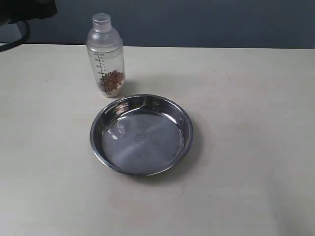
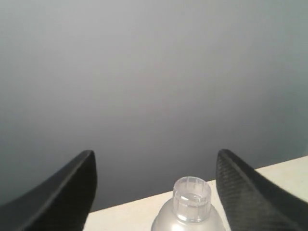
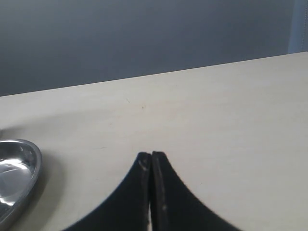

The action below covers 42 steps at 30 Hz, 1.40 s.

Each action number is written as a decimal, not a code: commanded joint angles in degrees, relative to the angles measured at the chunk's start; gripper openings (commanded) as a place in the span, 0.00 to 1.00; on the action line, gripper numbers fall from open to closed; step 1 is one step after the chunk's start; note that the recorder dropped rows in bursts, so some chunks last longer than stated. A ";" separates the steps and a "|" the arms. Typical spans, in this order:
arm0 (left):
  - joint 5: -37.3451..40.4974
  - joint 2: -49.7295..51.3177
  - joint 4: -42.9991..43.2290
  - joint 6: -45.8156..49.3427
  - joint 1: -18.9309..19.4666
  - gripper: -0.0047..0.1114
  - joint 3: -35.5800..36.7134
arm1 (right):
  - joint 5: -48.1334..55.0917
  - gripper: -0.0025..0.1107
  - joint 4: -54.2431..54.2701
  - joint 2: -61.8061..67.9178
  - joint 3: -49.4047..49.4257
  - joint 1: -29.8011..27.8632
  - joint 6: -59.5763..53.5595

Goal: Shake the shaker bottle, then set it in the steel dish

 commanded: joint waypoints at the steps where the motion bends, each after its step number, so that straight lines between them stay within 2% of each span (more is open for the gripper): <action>1: -7.52 5.28 3.49 -0.64 -0.39 0.61 -0.24 | -0.77 0.01 -0.13 0.10 0.07 0.20 -0.20; 4: -12.82 9.64 6.42 -1.82 -0.39 0.63 0.14 | -0.77 0.01 -0.13 0.10 0.07 0.20 -0.20; 6: -19.15 13.55 7.05 -1.82 -0.23 0.67 0.75 | -0.77 0.01 -0.13 0.10 0.07 0.20 -0.20; 12: -38.76 26.95 8.30 -1.82 3.06 0.90 1.39 | -0.77 0.01 -0.13 0.10 0.07 0.20 -0.20; 14: -38.76 31.75 9.54 -1.69 4.01 0.95 0.93 | -0.77 0.01 -0.13 0.10 0.07 0.20 -0.20; 22: -38.76 40.52 17.22 0.86 4.58 0.95 -5.02 | -0.67 0.01 -0.13 0.10 0.07 0.19 -0.20; 39: -38.76 51.27 18.70 -3.27 4.58 0.95 -17.16 | -0.77 0.01 -0.13 0.10 0.07 0.19 -0.20; 42: -38.39 52.52 16.13 -3.43 3.09 0.95 -19.34 | -0.77 0.01 -0.13 0.10 0.07 0.19 -0.20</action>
